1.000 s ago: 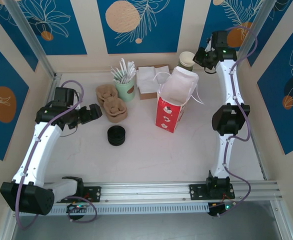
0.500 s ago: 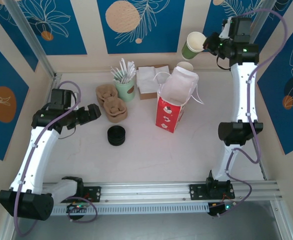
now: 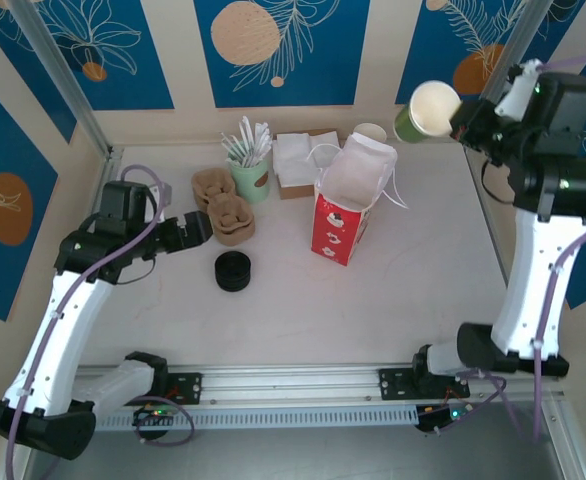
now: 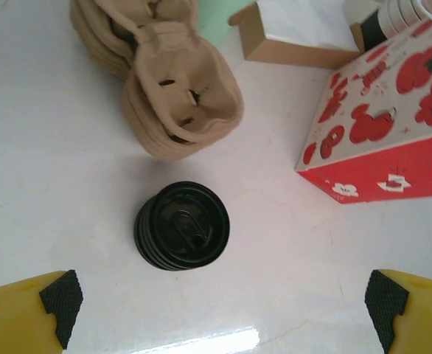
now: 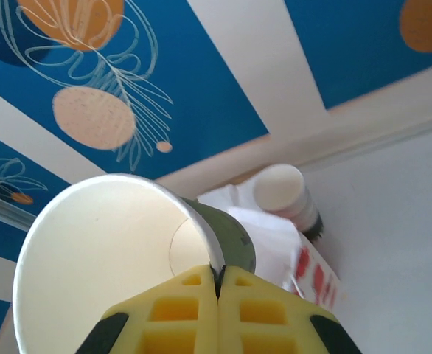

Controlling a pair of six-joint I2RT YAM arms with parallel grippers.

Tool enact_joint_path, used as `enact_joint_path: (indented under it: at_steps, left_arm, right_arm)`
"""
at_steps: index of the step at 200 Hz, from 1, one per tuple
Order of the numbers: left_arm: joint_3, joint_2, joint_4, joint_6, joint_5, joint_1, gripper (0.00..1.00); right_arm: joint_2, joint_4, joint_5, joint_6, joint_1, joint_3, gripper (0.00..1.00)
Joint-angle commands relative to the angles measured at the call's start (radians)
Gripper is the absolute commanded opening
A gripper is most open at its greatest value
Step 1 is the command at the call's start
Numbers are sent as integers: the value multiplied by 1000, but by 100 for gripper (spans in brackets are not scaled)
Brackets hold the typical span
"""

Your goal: Pack the takeout coffee

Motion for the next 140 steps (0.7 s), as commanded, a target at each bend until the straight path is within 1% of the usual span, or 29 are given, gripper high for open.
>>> enact_joint_path:
  at_steps: [1, 36, 58, 73, 110, 140]
  left_arm:
    - [14, -22, -10, -26, -63, -74, 100]
    - [-29, -21, 18, -63, -155, -215, 100]
    - [-59, -15, 41, -90, -201, -264, 100]
    - [-82, -14, 53, -102, -228, -277, 100]
    - [-169, -11, 96, -144, -273, -279, 100]
    - [-241, 21, 147, -168, -304, -279, 100]
  right_arm:
    - [-89, -85, -1, -41, -28, -145, 0]
    - [-271, -126, -10, -70, -41, -382, 0]
    - [-368, -154, -44, -82, -37, -521, 0]
    - [-437, -164, -33, -73, -6, -619, 0]
    - [-546, -169, -77, -42, 82, -795, 0]
    - [-646, -103, -91, 40, 154, -934, 0]
